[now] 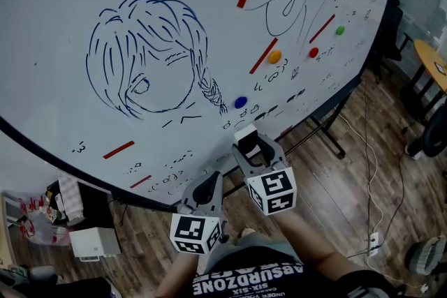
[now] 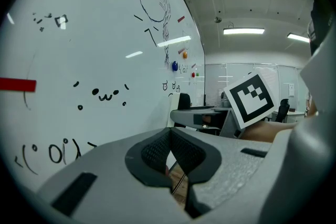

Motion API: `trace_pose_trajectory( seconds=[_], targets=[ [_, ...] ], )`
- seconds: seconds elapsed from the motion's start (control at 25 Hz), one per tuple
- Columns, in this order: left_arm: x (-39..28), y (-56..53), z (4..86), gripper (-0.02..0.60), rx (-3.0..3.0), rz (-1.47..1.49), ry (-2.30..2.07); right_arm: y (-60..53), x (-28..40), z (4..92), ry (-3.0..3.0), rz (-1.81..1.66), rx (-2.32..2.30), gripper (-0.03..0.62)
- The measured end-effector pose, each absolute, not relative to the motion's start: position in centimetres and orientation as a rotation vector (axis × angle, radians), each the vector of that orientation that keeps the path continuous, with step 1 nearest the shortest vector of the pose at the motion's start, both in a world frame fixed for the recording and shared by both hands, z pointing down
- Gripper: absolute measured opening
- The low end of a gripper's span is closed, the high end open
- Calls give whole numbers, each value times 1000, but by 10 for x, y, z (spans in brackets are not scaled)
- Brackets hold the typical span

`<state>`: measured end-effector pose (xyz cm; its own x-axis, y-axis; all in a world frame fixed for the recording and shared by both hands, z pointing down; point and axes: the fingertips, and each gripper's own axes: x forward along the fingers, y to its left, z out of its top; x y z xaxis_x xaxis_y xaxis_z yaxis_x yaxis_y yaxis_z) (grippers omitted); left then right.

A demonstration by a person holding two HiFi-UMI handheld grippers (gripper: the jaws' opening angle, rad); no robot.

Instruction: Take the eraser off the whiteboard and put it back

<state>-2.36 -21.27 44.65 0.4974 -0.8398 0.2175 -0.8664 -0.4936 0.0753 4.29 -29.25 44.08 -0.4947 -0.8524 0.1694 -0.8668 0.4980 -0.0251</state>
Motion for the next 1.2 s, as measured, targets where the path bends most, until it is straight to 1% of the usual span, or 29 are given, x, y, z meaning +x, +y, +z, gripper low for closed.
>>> trace_pose_trajectory(
  seconds=[1.2],
  targets=[
    [-20,-171,443,5,2622,204,-1364,-234,47,428,-2558,145,1548,227]
  ],
)
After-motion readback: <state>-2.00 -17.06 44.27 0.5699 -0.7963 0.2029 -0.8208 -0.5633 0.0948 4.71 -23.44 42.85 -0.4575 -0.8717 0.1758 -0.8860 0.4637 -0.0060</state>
